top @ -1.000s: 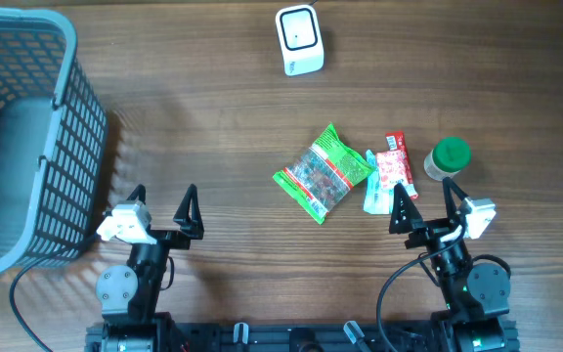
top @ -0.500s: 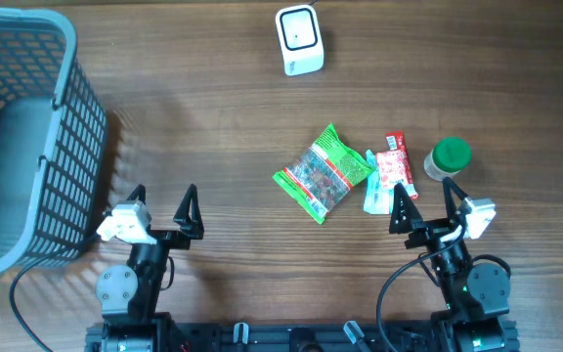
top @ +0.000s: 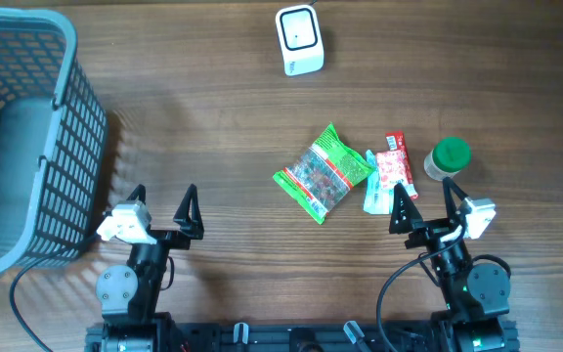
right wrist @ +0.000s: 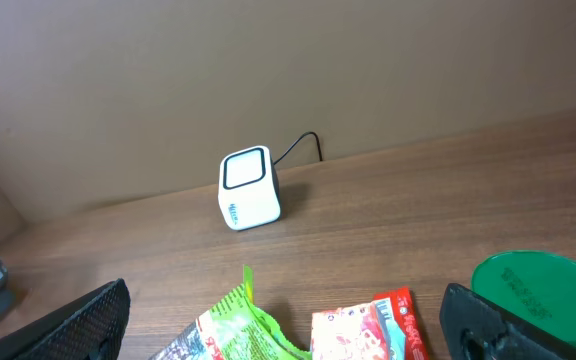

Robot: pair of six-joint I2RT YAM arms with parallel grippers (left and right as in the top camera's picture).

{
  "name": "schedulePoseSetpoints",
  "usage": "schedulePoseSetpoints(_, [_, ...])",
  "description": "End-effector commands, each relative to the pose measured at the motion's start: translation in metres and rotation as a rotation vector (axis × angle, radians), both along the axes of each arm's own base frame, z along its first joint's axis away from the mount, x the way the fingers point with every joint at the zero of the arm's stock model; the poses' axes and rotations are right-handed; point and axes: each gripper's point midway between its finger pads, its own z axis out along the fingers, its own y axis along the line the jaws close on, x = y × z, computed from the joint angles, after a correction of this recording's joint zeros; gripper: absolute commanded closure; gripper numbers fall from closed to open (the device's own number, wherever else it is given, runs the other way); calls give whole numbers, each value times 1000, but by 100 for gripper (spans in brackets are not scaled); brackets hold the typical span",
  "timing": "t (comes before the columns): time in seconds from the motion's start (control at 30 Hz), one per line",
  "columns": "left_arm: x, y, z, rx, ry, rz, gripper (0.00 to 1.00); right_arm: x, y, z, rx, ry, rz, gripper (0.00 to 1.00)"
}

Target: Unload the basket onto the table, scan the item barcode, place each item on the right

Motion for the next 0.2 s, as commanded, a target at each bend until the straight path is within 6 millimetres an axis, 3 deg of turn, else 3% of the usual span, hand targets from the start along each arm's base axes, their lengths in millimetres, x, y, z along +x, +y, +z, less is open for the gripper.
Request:
schedulePoseSetpoints(0.0, [-1, 0, -1, 23, -2, -3, 0, 0, -1, 1, 8, -4, -4, 0])
schedulePoseSetpoints(0.17, [-1, 0, -1, 23, -2, -3, 0, 0, -1, 1, 9, -4, -4, 0])
